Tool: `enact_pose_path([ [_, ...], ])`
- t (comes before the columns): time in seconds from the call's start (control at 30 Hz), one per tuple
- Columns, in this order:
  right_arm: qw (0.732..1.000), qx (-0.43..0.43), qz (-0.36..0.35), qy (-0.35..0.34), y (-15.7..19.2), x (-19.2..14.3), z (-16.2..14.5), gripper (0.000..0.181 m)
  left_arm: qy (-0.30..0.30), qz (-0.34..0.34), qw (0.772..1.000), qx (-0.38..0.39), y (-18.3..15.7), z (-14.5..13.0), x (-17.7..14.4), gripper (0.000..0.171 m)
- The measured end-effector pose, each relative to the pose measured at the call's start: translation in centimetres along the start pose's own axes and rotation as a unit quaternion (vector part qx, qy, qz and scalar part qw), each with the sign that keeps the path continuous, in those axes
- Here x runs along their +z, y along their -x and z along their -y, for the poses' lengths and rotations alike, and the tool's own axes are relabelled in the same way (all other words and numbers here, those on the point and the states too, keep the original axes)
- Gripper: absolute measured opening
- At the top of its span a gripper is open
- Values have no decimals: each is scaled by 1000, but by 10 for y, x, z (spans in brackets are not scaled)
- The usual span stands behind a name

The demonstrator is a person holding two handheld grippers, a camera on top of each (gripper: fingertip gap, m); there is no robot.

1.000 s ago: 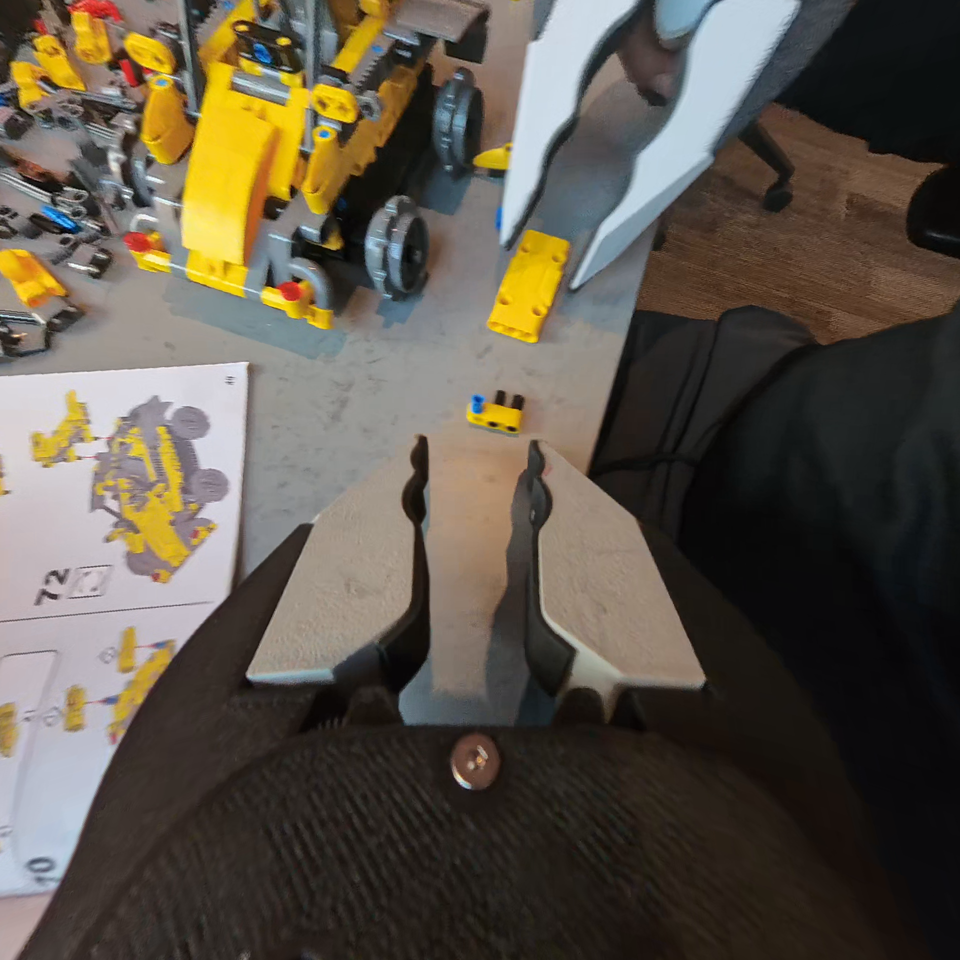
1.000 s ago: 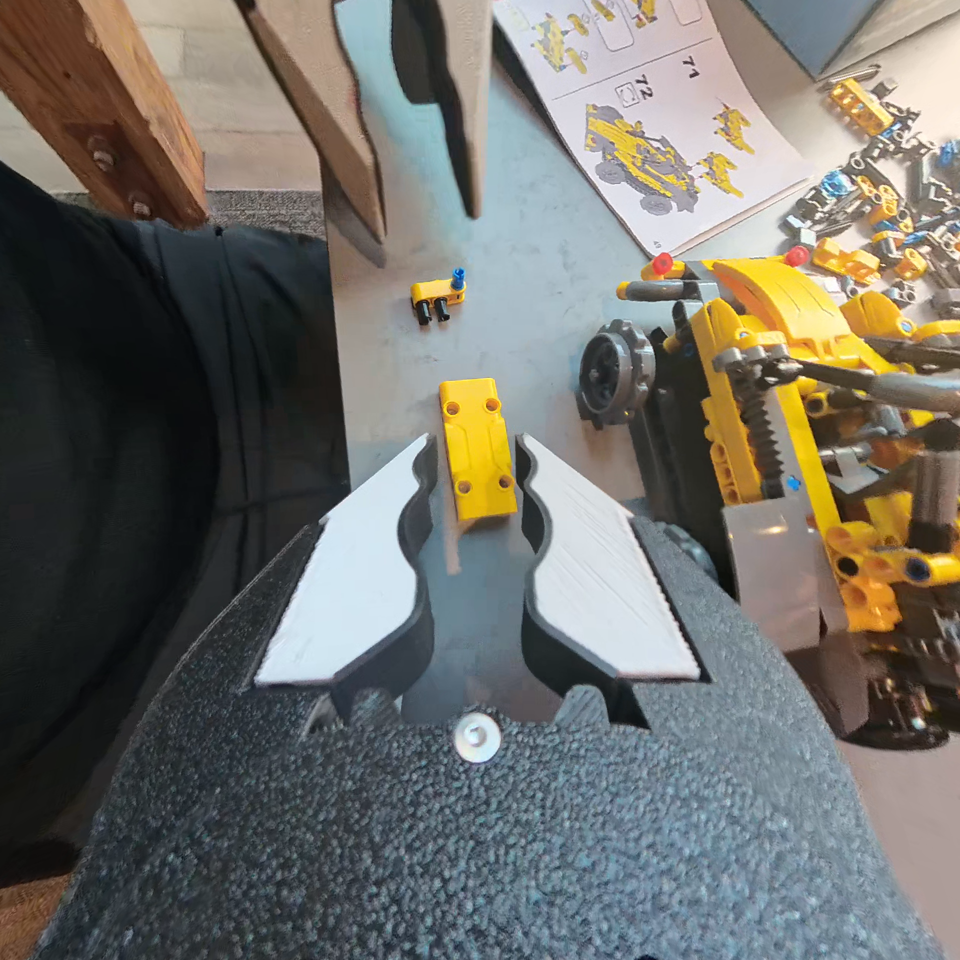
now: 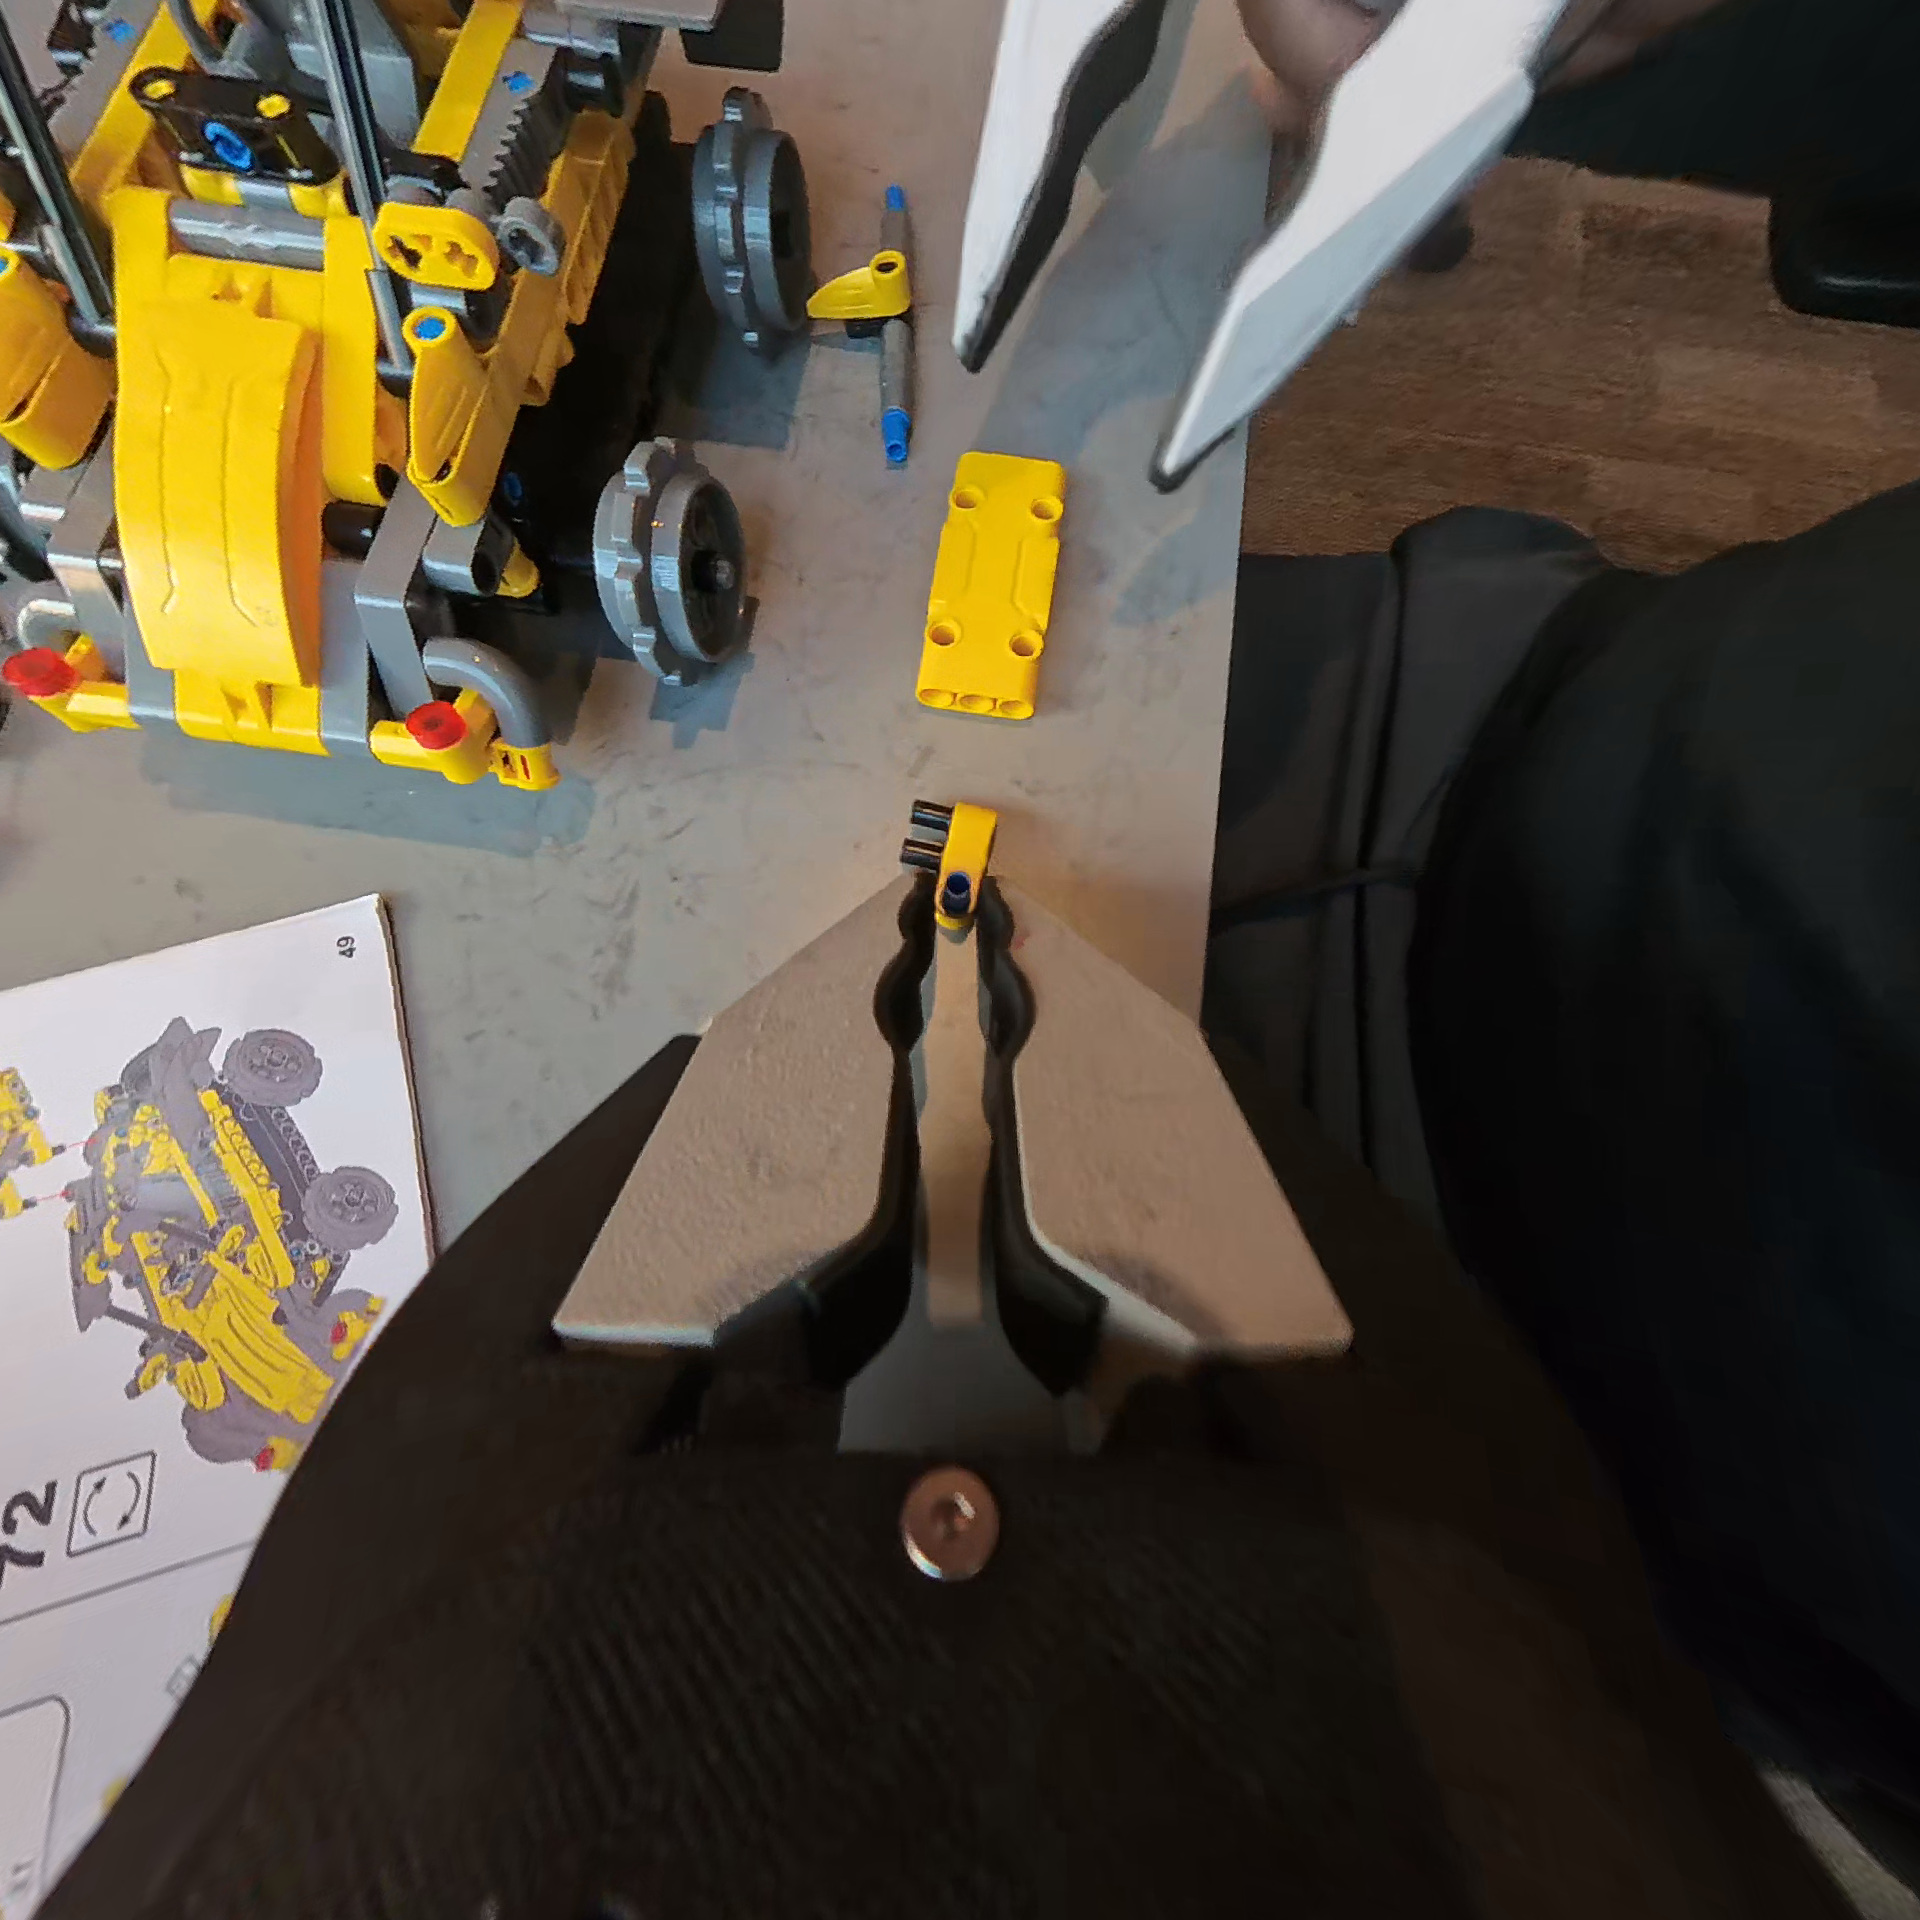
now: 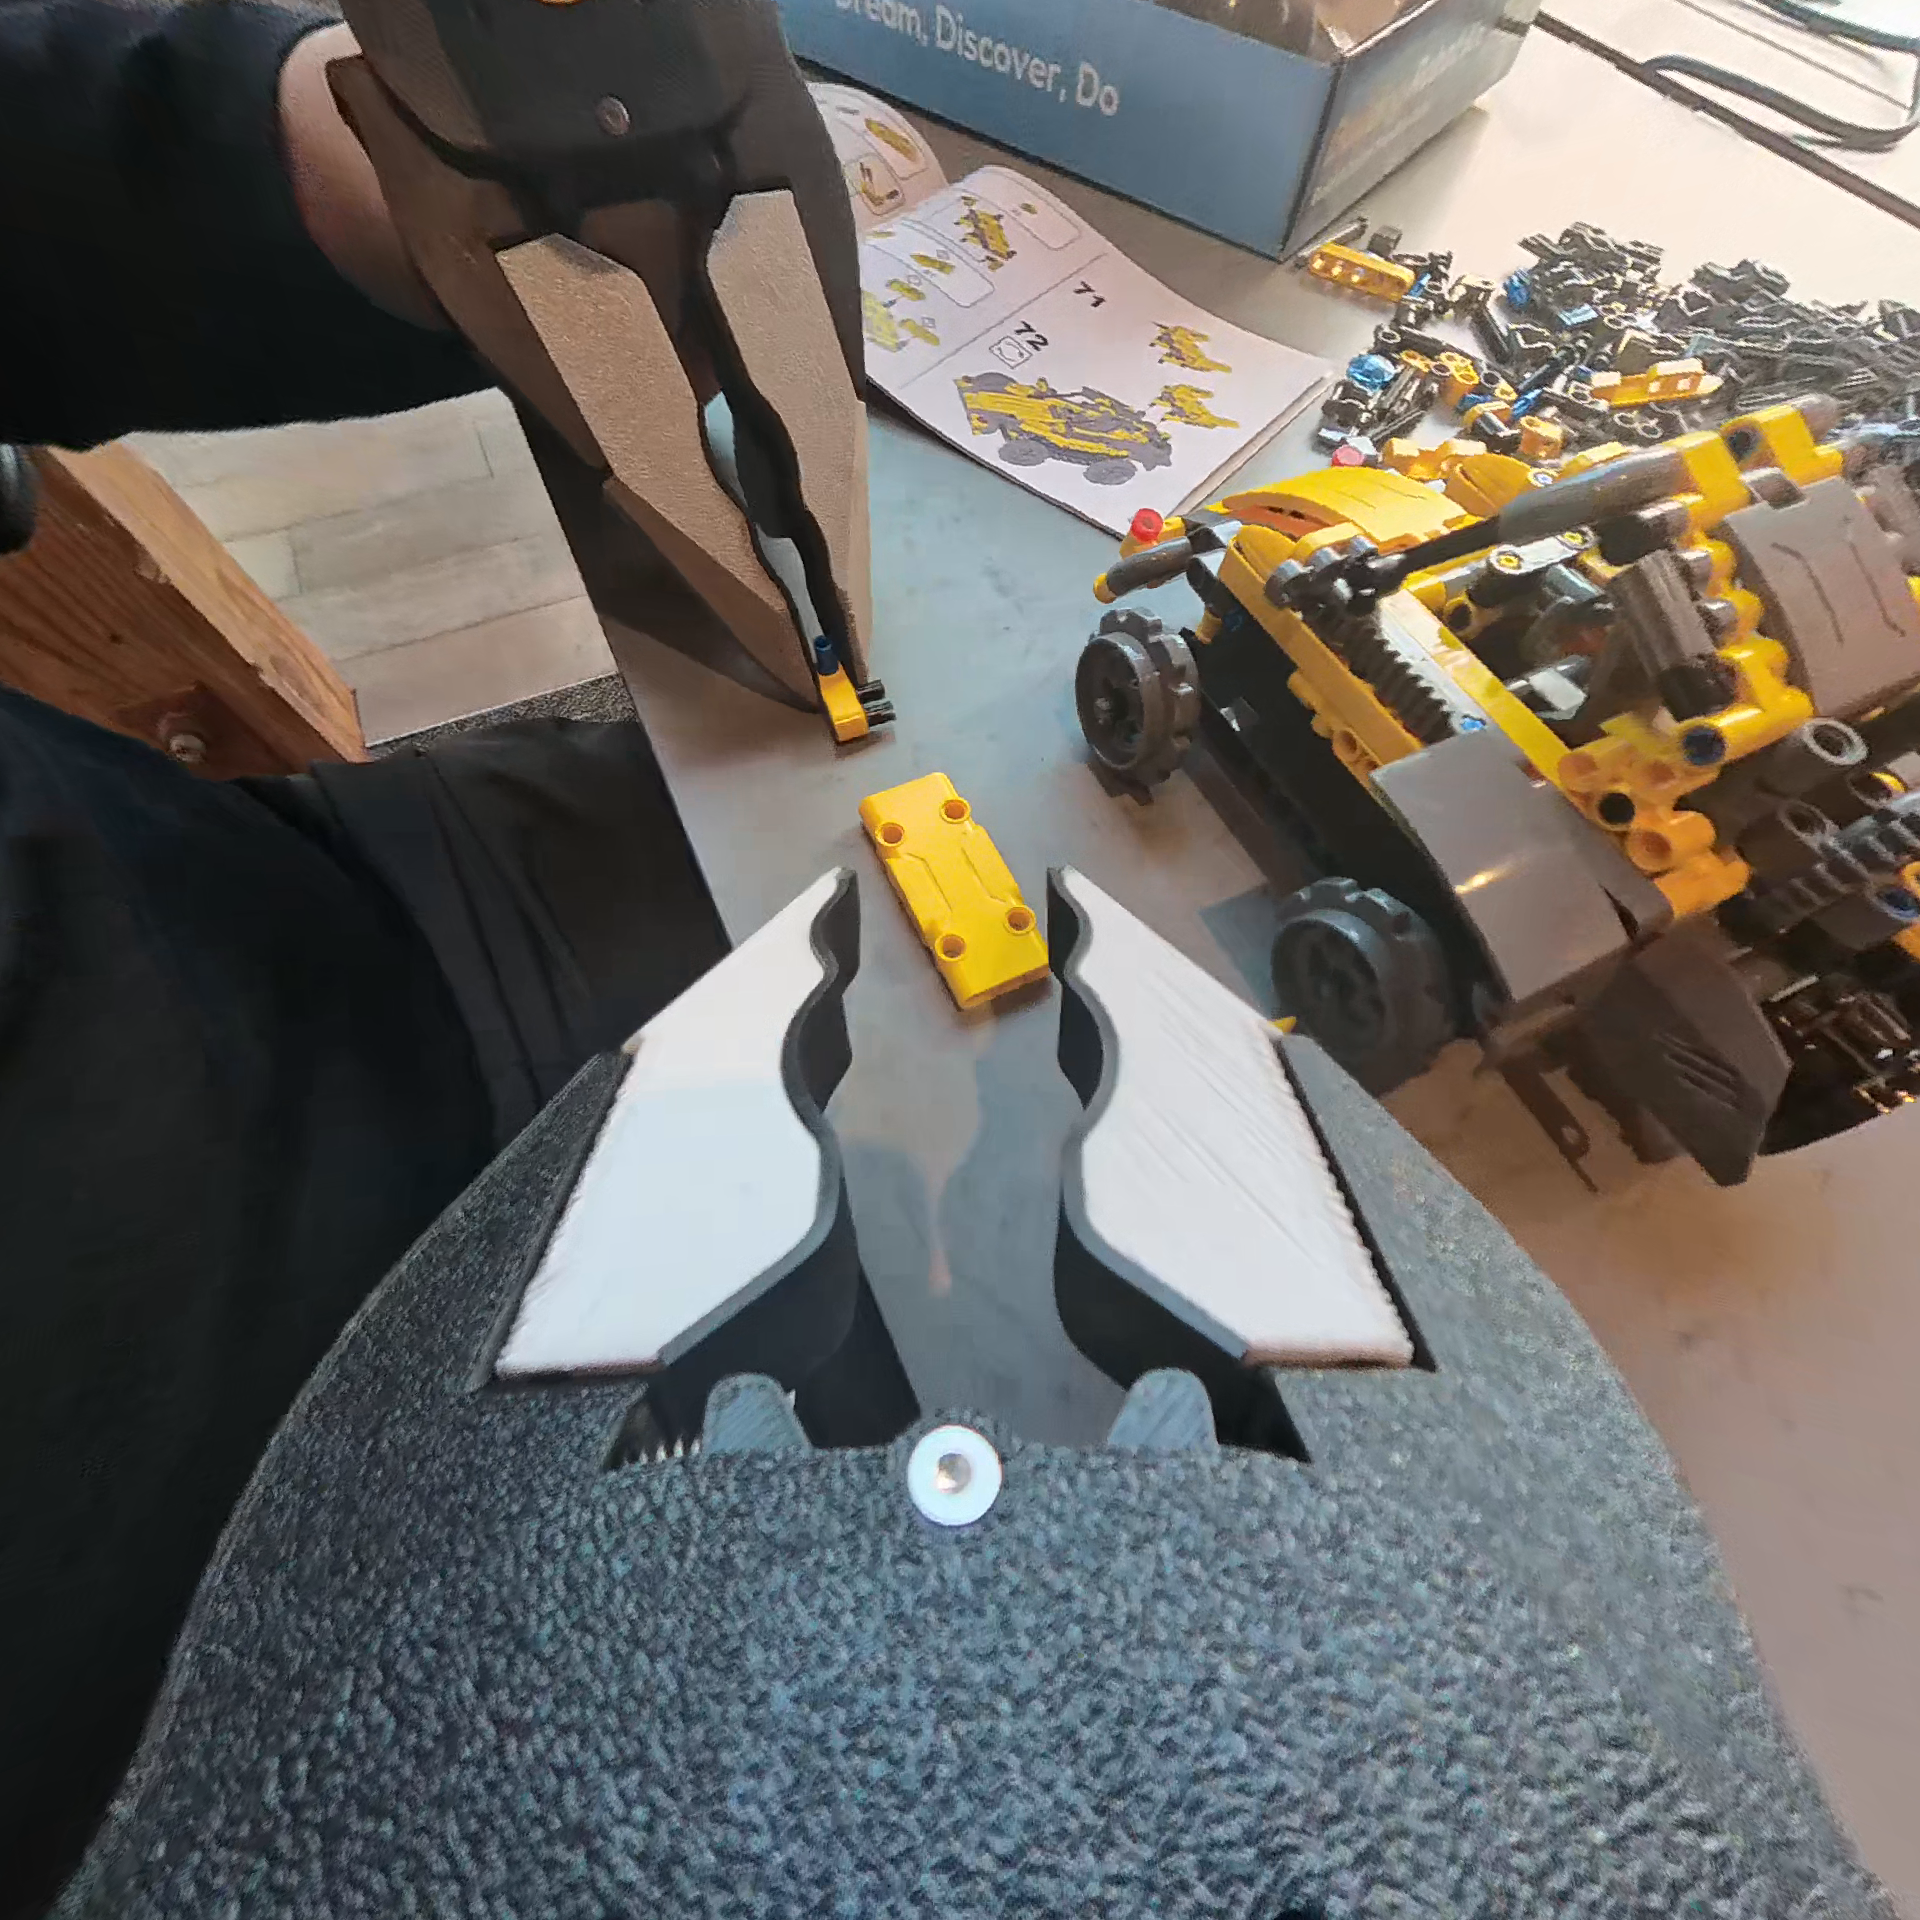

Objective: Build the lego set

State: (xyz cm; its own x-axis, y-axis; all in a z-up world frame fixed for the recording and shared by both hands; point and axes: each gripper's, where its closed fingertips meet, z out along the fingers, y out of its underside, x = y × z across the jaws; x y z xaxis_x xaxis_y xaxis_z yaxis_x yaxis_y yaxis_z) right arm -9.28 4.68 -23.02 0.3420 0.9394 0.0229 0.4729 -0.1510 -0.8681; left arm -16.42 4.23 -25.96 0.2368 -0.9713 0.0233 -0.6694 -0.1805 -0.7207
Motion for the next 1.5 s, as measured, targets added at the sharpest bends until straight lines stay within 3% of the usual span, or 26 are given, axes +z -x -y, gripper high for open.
enact_pose_path([
  [0.4,1000,-27,-6,3,26,12,4,45,-23,4,999,-46,-9,2,-7,4],
  [0.5,999,-25,-11,-26,35,13,16,39,-101,-25,991,-88,-18,25,-16,4],
  [0.63,987,83,38,-135,51,5,49,30,-261,-39,961,-79,-34,63,-41,4],
  [0.73,966,145,68,-202,52,-9,67,29,-306,-14,949,-67,-46,70,-43,4],
  [0.87,977,120,34,-171,47,-11,58,29,-228,-13,970,-83,-54,62,-24,5],
  [1.03,993,-60,-6,-99,63,-17,44,25,-135,-45,986,-88,-62,49,-18,4],
  [1.13,974,-210,-81,-14,63,-13,30,25,-62,-78,989,-110,-67,33,-10,5],
  [1.37,936,-323,-128,53,71,-1,12,23,-46,-95,990,-94,-71,44,-4,4],
  [1.5,929,-340,-143,44,70,-2,15,15,-28,-108,990,-84,-76,44,2,5],
])
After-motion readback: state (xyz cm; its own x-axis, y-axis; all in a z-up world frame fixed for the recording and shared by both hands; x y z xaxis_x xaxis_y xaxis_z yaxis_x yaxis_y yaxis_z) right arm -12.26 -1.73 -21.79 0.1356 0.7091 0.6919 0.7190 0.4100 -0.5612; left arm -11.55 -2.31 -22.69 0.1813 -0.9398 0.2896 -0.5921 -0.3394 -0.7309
